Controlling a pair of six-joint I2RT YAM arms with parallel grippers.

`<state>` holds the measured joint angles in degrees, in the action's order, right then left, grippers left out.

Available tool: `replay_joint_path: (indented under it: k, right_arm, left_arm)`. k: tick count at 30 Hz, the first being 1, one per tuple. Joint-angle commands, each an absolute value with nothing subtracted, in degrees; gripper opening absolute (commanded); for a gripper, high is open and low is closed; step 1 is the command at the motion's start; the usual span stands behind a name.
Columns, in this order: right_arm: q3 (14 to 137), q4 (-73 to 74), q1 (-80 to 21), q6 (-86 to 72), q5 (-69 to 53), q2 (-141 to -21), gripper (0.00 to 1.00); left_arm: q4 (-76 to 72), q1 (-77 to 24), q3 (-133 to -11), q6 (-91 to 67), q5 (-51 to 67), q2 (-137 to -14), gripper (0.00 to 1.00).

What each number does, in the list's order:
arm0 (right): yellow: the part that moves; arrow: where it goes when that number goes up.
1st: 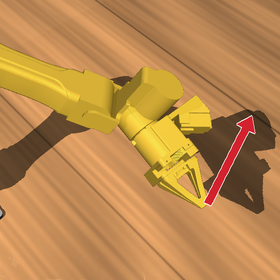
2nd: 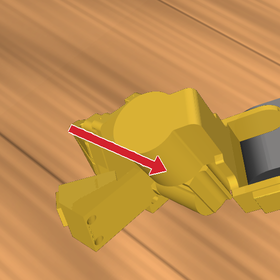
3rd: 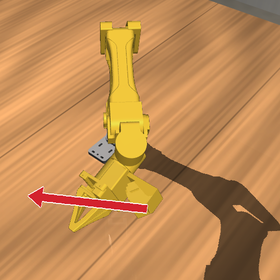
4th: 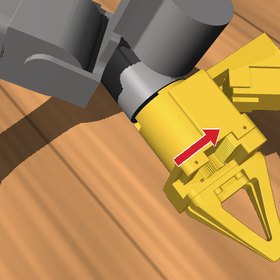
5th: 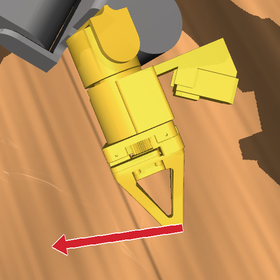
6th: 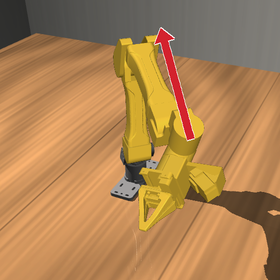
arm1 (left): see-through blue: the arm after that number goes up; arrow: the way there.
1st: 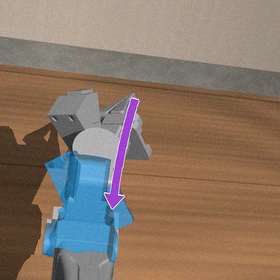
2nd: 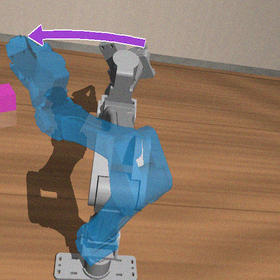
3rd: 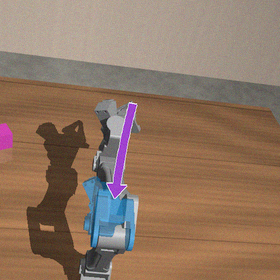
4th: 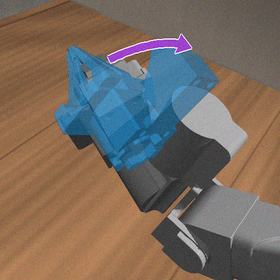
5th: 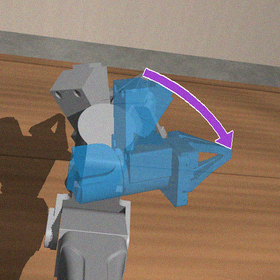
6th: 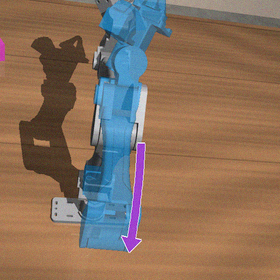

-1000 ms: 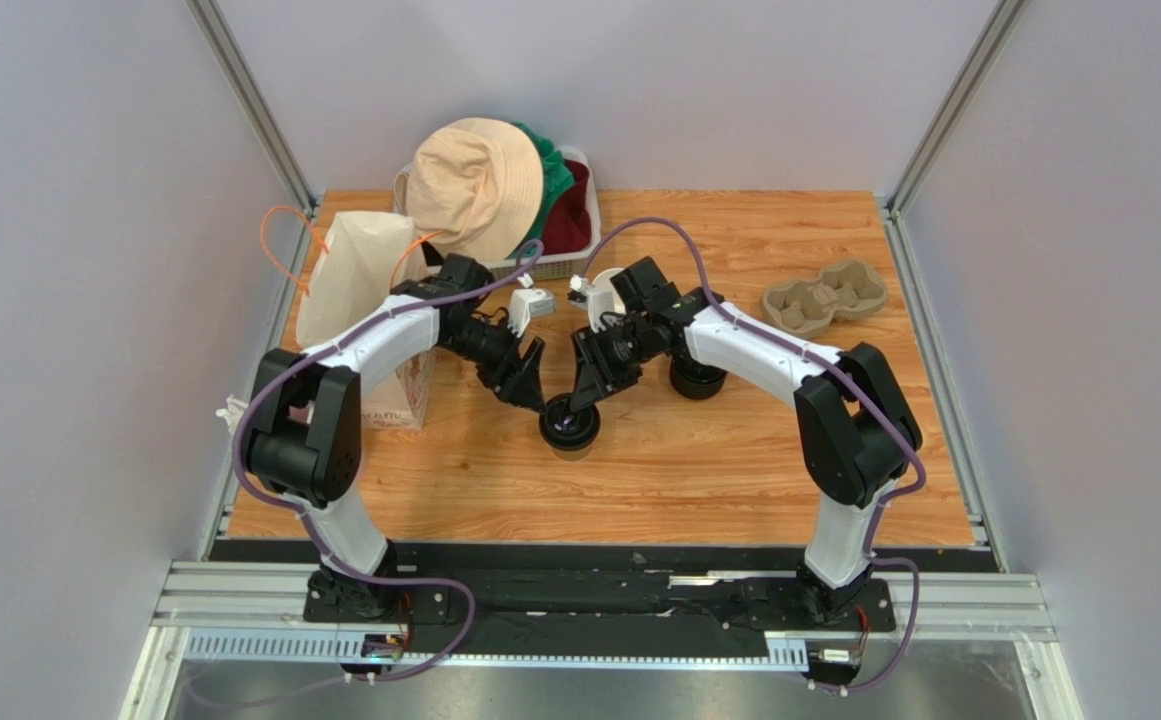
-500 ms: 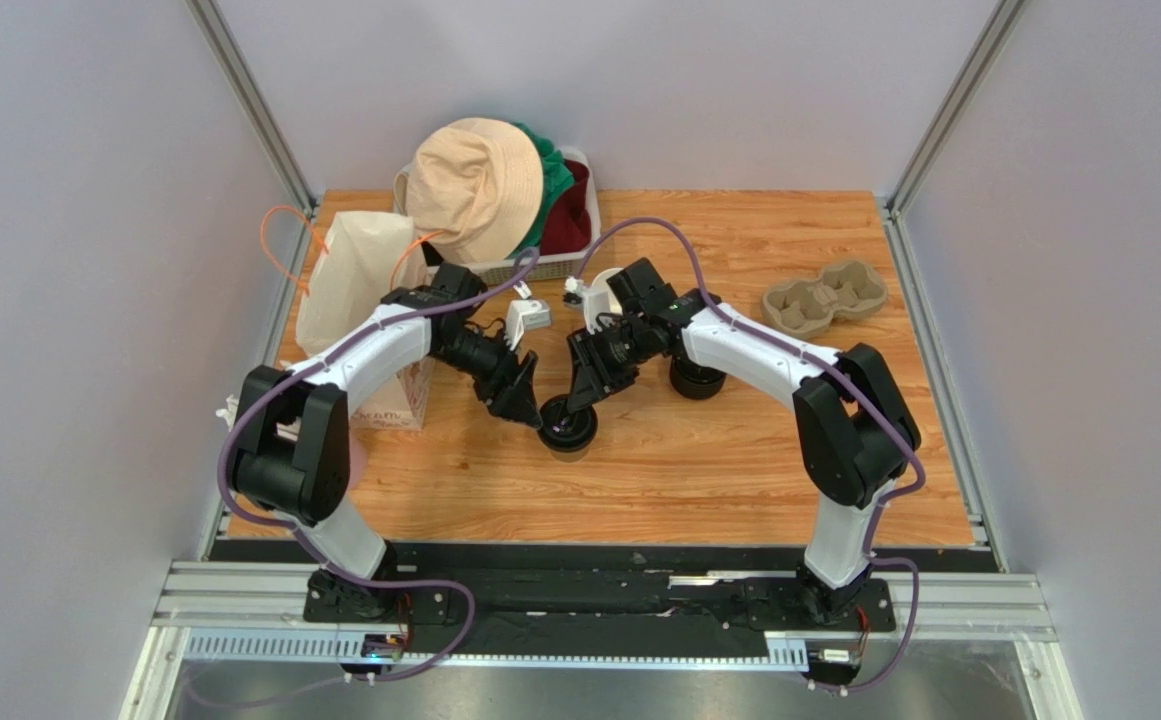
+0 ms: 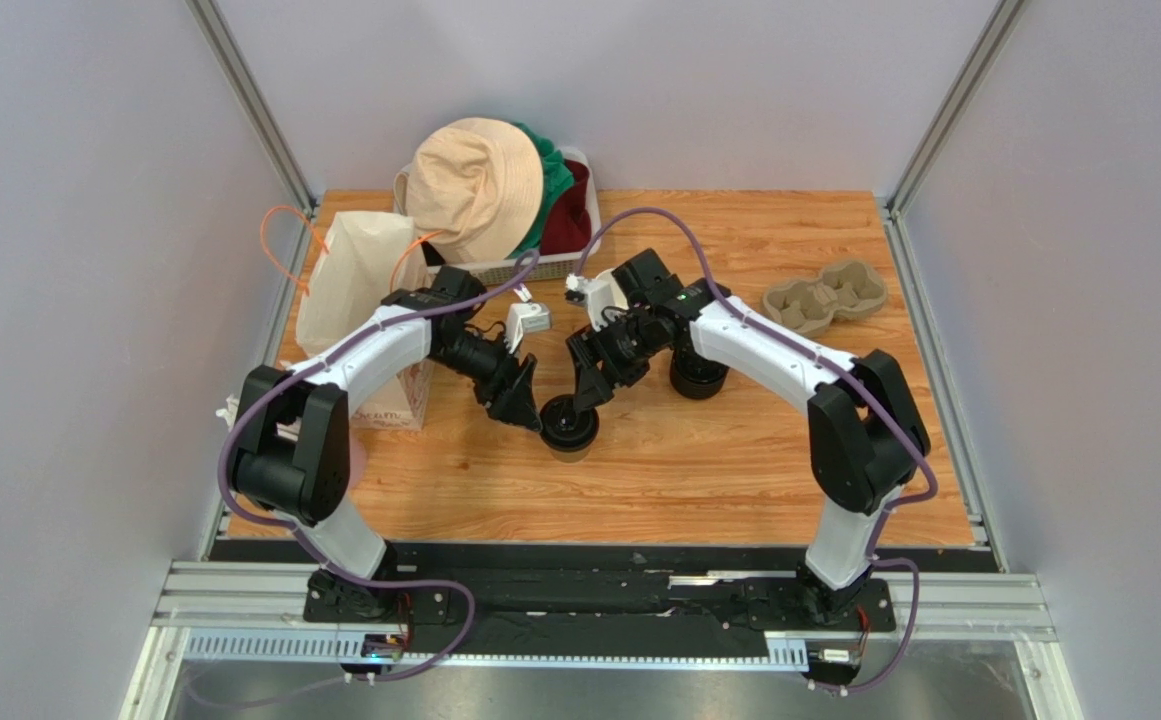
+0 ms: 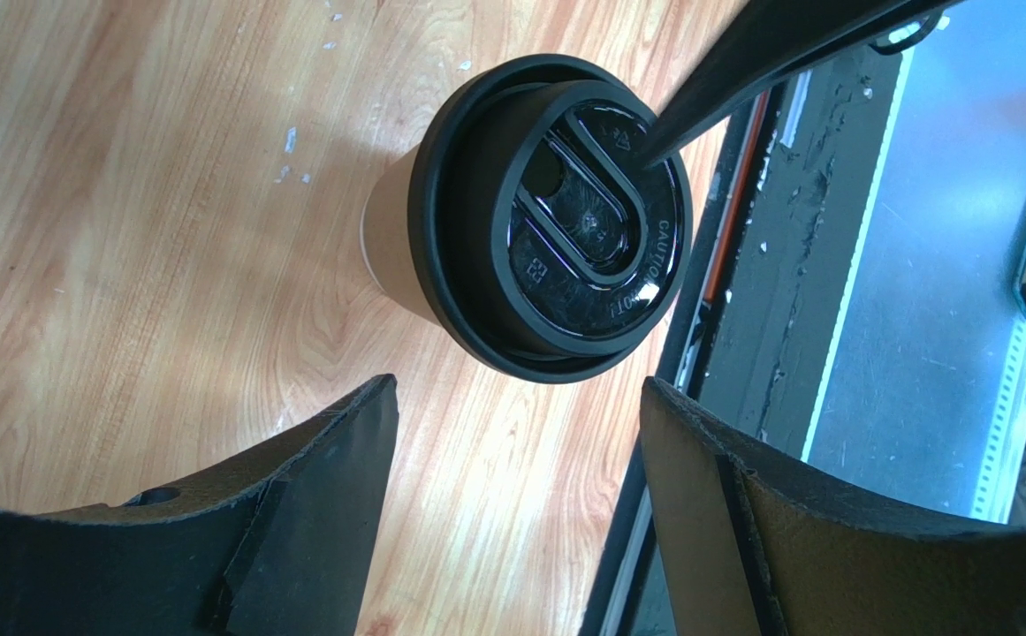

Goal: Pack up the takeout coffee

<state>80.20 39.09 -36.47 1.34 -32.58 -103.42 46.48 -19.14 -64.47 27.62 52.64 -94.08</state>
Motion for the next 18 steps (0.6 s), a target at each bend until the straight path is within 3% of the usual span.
replay_joint_path:
  k: [1, 5, 10, 18]
  right_arm:
    - [79.6, 40.8, -35.5, 6.5, -33.1, -95.5, 0.68]
    - [76.1, 41.9, -35.6, 10.4, -33.8, -91.1, 0.7]
    - [73.9, 47.5, -36.5, 17.7, -43.7, -89.2, 0.75]
    - [69.3, 45.4, -44.4, 21.8, -46.1, -90.1, 0.8]
  left_arm:
    - [44.8, -19.3, -65.4, 30.0, 55.4, -93.2, 0.76]
    - [44.1, -19.2, -67.1, 29.6, 56.2, -94.5, 0.75]
    - [42.9, -19.2, -70.5, 29.0, 57.0, -96.6, 0.75]
    - [40.9, -19.2, -73.3, 28.0, 60.5, -100.4, 0.75]
